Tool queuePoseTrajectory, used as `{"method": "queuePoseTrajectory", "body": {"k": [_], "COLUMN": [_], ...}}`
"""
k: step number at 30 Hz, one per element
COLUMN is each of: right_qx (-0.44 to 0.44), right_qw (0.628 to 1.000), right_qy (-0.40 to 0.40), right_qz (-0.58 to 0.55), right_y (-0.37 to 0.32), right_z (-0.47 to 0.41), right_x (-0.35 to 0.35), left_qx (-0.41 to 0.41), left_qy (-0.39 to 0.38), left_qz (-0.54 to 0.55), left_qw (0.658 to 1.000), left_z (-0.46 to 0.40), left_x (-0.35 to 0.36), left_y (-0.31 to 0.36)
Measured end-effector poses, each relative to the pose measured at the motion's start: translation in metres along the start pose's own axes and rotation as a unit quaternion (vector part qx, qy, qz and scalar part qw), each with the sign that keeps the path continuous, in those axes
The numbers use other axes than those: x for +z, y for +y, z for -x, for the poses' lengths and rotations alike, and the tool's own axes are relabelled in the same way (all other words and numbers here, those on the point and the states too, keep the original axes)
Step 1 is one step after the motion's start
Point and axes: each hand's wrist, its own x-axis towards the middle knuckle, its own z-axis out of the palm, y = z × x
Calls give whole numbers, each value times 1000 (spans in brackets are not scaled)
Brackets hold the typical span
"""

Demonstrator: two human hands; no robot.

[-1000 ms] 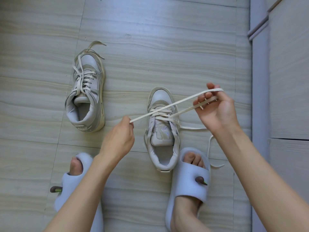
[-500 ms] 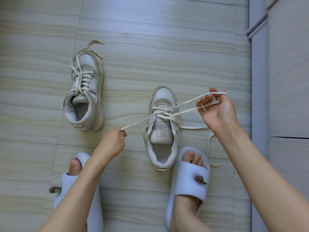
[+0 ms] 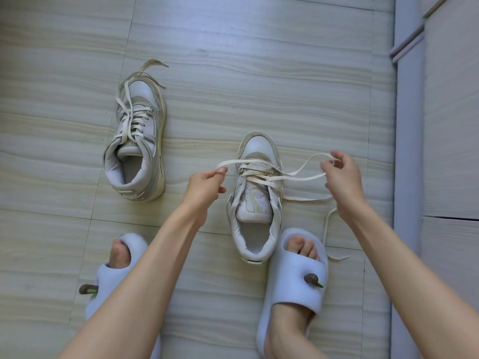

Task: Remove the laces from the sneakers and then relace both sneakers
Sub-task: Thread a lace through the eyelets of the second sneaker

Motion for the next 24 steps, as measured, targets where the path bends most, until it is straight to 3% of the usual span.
{"method": "queuePoseTrajectory", "body": {"k": [2, 5, 13, 18, 24], "right_qx": [-43, -95, -256, -277, -272], "right_qw": [995, 987, 953, 926, 926], "right_qy": [43, 69, -60, -136, -136], "right_qz": [84, 115, 150, 219, 224], "right_y": [4, 7, -4, -3, -1], "right_z": [7, 20, 48, 49, 49], "right_x": [4, 12, 51, 65, 71], "left_qx": [-7, -17, 45, 66, 33], "left_qy": [7, 31, -1, -16, -11], "left_qz": [0, 59, 75, 75, 90], "left_qw": [1000, 998, 996, 995, 995], "left_z": [-2, -3, 2, 0, -2], "left_x": [6, 13, 18, 22, 20], "left_y": [-2, -5, -3, -8, -14]}}
